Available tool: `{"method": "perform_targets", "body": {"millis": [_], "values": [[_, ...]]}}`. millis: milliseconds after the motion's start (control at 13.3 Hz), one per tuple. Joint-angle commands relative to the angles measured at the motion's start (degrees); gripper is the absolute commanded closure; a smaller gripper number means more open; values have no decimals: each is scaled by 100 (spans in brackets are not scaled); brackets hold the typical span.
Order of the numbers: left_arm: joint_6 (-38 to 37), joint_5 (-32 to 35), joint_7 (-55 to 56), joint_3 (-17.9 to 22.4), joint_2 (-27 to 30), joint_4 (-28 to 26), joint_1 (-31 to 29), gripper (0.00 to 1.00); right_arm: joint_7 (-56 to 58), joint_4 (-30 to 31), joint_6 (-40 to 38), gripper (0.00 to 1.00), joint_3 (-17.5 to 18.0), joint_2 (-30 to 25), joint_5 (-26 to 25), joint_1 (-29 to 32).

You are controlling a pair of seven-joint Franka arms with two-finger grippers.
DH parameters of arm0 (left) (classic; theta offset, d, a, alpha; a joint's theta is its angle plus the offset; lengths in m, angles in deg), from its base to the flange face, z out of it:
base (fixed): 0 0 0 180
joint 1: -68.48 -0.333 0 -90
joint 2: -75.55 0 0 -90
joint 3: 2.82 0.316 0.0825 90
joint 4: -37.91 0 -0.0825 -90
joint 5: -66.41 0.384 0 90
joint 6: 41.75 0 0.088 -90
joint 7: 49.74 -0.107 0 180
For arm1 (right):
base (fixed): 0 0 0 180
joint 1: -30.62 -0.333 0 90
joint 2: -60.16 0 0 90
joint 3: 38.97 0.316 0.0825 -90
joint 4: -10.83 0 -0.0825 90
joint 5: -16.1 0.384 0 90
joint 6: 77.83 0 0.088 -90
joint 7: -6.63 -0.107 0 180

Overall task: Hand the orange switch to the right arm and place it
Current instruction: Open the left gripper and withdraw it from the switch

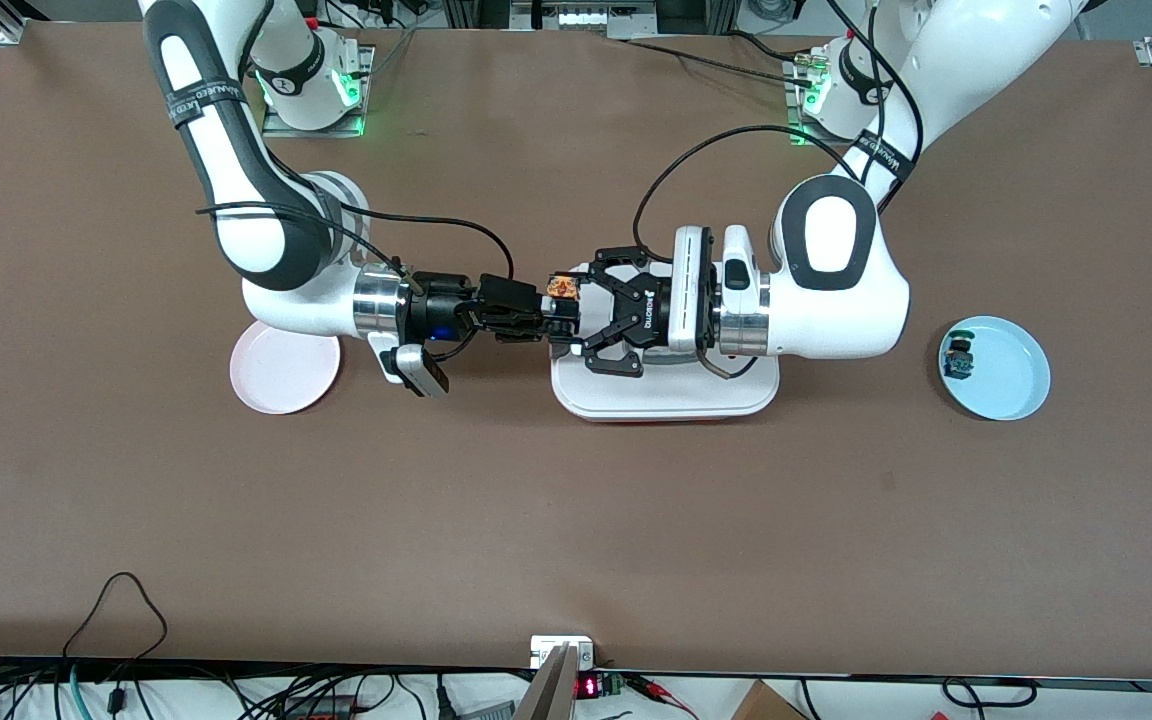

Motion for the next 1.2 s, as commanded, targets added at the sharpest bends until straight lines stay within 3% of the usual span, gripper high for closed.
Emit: {"method": "perform_targets", "body": {"millis": [0,375,524,974,1124], "values": [[7,-184,-54,25,104,4,-12,0,199,178,-120,100,28,-128,44,9],[-89,-166,331,25,244,22,-117,0,191,178,-120,100,28,-145,44,9],[-763,0,893,86,271,39,-328,0,182,196,-120,100,28,-180,27,0],[-2074,1720,2851,51,683,101,-1013,0,155,371,-434,100,19,-400,-649,350],[-2548,2510,3738,60,902,101,-1198,0,147,433,-803,100,19,-514,-1261,728]]}}
